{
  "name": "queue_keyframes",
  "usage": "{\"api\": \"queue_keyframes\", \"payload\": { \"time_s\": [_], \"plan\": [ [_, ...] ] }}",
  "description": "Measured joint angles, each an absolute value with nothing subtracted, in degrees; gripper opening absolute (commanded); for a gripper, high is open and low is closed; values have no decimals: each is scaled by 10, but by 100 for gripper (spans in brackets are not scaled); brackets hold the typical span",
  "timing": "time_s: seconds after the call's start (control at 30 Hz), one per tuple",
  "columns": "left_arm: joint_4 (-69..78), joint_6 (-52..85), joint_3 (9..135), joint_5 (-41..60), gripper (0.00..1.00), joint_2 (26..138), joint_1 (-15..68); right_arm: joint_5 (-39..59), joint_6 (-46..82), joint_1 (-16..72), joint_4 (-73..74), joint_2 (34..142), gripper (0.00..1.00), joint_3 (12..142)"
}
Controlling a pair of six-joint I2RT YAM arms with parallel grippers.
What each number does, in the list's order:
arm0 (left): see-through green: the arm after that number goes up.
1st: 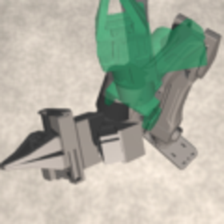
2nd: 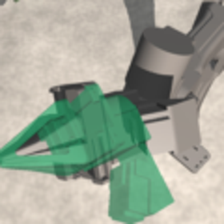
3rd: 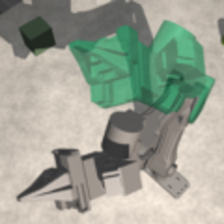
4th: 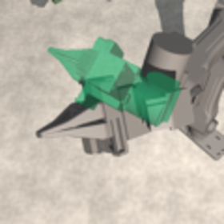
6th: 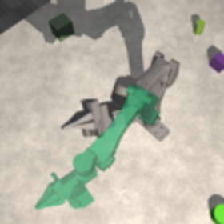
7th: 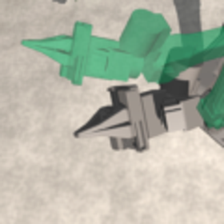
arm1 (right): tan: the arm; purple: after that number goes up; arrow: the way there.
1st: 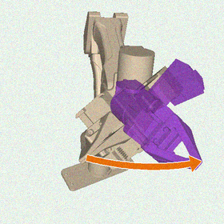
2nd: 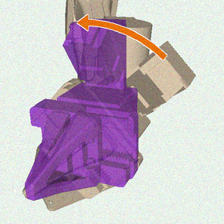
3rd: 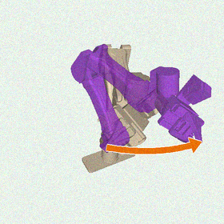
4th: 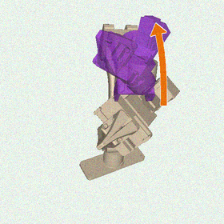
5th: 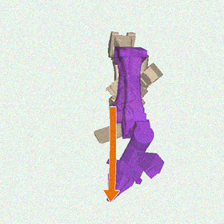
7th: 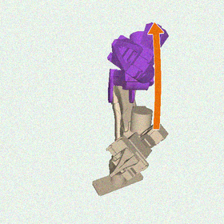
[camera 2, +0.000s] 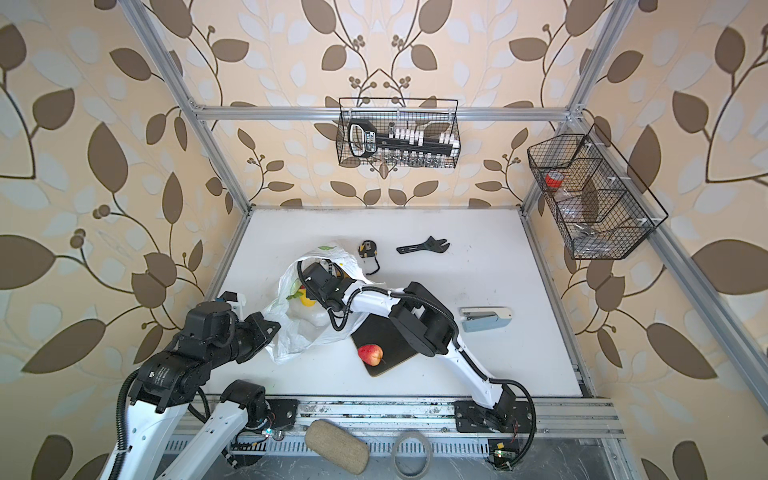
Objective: Take the fake fruits out of the plastic bag
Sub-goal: 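Lower the right gripper into the bag and grasp a red strawberry, then lift the strawberry out and lower it onto the black mat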
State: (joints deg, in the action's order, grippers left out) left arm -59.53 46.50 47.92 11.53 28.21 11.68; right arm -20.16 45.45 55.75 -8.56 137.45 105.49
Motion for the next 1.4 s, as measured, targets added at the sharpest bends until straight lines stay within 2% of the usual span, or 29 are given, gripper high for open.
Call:
{"api": "queue_keyframes", "payload": {
  "time_s": [0.17,0.43,0.7,1.4],
  "plan": [
    [-595,465,479,115,0,279,117,-213,457,557,-104,1396,70,1071],
    [-595,465,479,115,0,276,117,-221,463,557,-114,1399,58,1077],
    [-594,465,479,115,0,273,117,-223,455,561,-113,1385,54,1067],
    [-574,466,479,115,0,275,117,-220,395,657,-46,1064,53,749]
  ]
}}
